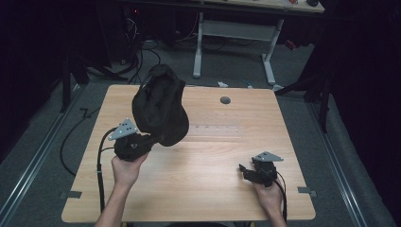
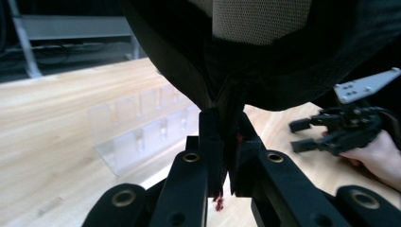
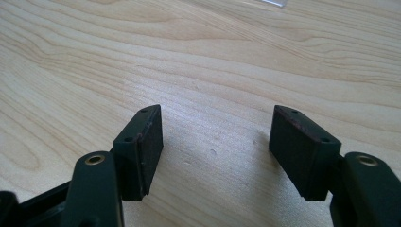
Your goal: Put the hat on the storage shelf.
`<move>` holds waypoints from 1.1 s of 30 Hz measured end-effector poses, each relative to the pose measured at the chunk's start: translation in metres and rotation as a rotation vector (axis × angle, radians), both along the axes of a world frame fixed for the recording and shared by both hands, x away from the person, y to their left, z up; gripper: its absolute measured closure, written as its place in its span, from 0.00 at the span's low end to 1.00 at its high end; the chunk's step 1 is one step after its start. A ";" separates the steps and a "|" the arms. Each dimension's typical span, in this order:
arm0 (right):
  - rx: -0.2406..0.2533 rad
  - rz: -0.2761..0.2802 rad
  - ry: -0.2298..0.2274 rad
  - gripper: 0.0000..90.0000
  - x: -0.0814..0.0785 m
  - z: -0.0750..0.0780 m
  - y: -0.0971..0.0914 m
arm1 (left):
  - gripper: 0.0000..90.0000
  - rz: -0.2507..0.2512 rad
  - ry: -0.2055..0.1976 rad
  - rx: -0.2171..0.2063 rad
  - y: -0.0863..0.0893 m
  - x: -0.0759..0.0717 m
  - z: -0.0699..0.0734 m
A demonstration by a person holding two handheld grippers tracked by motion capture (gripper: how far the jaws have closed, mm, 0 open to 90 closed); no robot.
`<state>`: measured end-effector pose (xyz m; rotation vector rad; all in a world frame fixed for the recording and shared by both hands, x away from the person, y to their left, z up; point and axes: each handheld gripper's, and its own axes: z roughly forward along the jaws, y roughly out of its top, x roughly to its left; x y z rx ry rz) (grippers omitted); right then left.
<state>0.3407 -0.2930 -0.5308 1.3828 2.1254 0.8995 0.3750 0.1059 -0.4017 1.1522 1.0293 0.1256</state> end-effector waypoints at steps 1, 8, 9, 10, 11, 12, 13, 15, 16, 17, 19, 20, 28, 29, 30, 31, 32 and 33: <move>0.000 0.000 0.000 0.40 0.000 0.000 0.000 | 0.95 0.007 -0.004 0.007 0.000 0.002 0.001; 0.000 -0.001 -0.001 0.40 0.000 0.000 0.000 | 0.95 0.062 -0.022 0.058 -0.003 0.017 0.006; -0.001 0.000 -0.001 0.40 0.000 0.000 0.000 | 0.95 0.068 -0.022 0.060 -0.003 0.019 0.006; -0.001 0.000 -0.001 0.39 0.000 0.000 0.000 | 0.95 0.073 -0.023 0.065 -0.003 0.021 0.006; -0.001 0.000 -0.001 0.39 0.000 0.000 0.000 | 0.95 0.079 -0.022 0.069 -0.004 0.023 0.006; -0.001 0.000 -0.001 0.39 0.000 0.000 0.000 | 0.95 0.079 -0.022 0.069 -0.004 0.023 0.006; -0.001 0.000 -0.001 0.39 0.000 0.000 0.000 | 0.95 0.085 -0.021 0.072 -0.004 0.025 0.006; 0.000 0.001 -0.001 0.40 0.000 0.000 0.000 | 0.95 0.096 -0.015 0.081 -0.004 0.031 0.004; -0.001 0.000 -0.001 0.39 0.000 0.000 0.000 | 0.95 0.099 -0.013 0.083 -0.003 0.033 0.004; 0.000 0.001 -0.001 0.39 0.000 0.000 0.000 | 0.95 0.104 -0.012 0.084 -0.003 0.035 0.003; -0.001 0.000 0.000 0.40 0.000 0.000 0.000 | 0.95 0.113 -0.011 0.093 -0.004 0.038 0.002; -0.001 0.000 0.000 0.40 0.000 0.000 0.000 | 0.95 0.113 -0.011 0.093 -0.004 0.038 0.002; -0.002 0.002 -0.001 0.40 -0.001 0.000 0.000 | 0.96 0.143 0.010 0.126 -0.008 0.051 -0.008; -0.001 0.002 -0.001 0.40 -0.001 0.000 0.000 | 0.95 0.143 0.010 0.126 -0.008 0.051 -0.008; -0.001 0.002 -0.001 0.40 -0.001 0.000 0.000 | 0.95 0.146 0.013 0.128 -0.008 0.052 -0.009; -0.001 0.002 -0.001 0.40 -0.001 0.000 0.000 | 0.96 0.148 0.017 0.129 -0.009 0.053 -0.011; -0.002 0.002 -0.001 0.40 -0.001 0.000 0.000 | 0.95 0.153 0.021 0.136 -0.010 0.055 -0.013; -0.002 0.002 -0.001 0.40 -0.001 0.000 0.000 | 0.96 0.153 0.021 0.136 -0.010 0.055 -0.013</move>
